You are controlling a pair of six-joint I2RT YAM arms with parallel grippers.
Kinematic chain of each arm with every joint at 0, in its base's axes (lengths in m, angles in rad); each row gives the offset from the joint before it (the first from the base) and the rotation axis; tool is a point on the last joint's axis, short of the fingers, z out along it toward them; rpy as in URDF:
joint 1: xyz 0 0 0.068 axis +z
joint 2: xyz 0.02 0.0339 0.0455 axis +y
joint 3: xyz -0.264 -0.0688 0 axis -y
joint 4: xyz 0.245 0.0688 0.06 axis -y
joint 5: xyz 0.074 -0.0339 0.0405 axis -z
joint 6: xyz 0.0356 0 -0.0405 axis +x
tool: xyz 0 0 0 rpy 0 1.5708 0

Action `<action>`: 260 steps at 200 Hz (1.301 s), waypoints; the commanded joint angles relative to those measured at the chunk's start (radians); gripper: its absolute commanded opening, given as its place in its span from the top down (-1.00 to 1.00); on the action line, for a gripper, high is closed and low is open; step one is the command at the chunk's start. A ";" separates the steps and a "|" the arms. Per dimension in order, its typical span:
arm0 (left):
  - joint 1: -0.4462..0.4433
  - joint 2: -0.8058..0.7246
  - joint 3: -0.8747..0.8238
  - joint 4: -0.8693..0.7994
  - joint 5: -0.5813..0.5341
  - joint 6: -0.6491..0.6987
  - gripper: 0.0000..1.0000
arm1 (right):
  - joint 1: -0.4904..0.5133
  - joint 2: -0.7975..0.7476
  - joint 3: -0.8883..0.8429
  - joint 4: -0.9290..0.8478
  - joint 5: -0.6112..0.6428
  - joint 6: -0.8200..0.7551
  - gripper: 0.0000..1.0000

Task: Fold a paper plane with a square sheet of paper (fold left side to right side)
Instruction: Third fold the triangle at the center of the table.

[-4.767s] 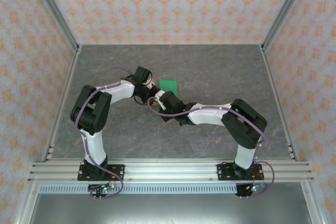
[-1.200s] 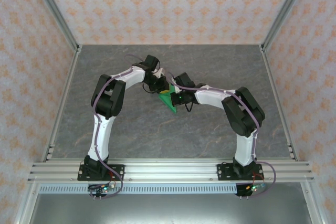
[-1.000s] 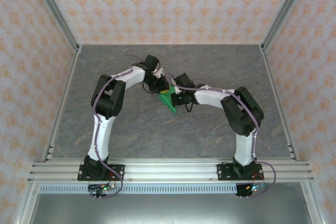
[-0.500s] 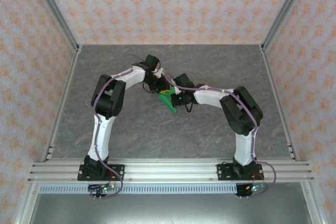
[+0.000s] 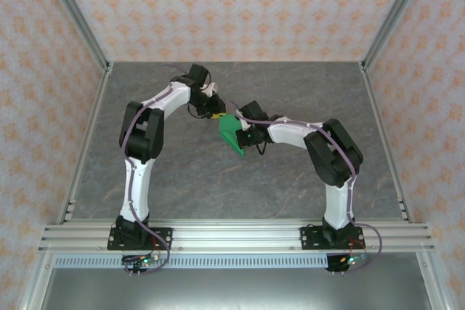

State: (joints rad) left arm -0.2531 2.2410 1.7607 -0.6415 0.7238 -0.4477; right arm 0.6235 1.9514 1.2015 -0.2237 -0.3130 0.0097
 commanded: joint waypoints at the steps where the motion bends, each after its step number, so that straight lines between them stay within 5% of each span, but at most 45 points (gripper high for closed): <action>1: -0.003 -0.129 -0.112 0.027 0.010 -0.005 0.67 | 0.007 0.058 -0.008 -0.105 0.007 -0.017 1.00; 50: -0.041 -0.206 -0.318 0.145 0.126 -0.041 0.75 | 0.011 0.063 0.002 -0.108 0.009 -0.019 1.00; 260: -0.105 -0.128 -0.426 0.195 0.033 -0.060 0.79 | 0.016 0.075 0.020 -0.134 0.015 -0.024 1.00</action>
State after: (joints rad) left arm -0.3557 2.1040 1.3708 -0.4324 0.8040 -0.5224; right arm 0.6262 1.9640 1.2308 -0.2623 -0.3115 -0.0013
